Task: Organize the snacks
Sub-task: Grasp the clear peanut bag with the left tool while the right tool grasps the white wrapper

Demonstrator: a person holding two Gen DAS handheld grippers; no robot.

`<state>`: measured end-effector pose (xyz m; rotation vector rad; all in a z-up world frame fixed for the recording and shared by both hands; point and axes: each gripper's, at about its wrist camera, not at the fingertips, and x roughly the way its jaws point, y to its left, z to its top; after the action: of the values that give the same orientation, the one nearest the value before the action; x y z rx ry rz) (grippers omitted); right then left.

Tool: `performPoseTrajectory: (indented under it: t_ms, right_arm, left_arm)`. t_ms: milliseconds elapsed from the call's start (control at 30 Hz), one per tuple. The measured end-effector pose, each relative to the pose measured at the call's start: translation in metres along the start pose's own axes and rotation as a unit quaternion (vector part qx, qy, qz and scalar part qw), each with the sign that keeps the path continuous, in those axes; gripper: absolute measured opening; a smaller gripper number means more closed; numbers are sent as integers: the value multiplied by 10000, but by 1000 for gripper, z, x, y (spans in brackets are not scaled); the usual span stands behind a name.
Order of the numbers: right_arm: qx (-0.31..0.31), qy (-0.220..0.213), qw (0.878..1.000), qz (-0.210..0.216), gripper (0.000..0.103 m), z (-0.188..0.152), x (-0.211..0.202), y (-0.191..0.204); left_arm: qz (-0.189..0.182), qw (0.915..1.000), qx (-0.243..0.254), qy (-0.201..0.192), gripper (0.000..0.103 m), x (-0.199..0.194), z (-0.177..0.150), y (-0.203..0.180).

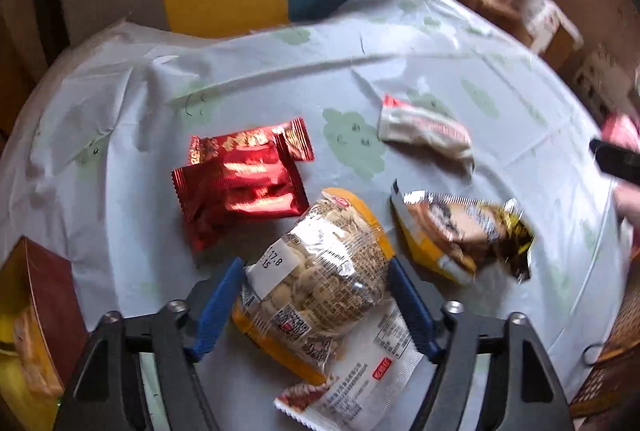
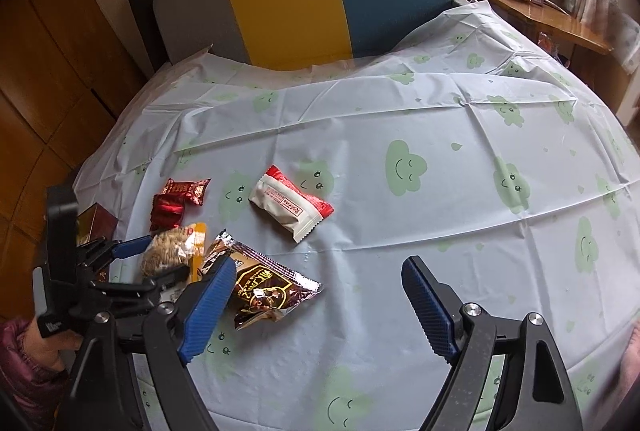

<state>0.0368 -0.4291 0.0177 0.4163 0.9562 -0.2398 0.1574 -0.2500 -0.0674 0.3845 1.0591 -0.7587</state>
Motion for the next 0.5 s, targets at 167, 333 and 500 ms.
performPoseTrajectory:
  t_ms: [167, 333, 500]
  right_arm:
    - [-87, -24, 9999, -126, 85, 0, 1, 0]
    - [-46, -8, 9997, -222, 85, -1, 1, -4]
    - [-70, 44, 9997, -235, 85, -3, 3, -4]
  left_arm:
    - [-23, 9992, -127, -370, 51, -21, -9, -3]
    - [-38, 9969, -143, -769, 50, -57, -30, -15]
    - [-51, 9936, 163, -1113, 50, -92, -64, -39]
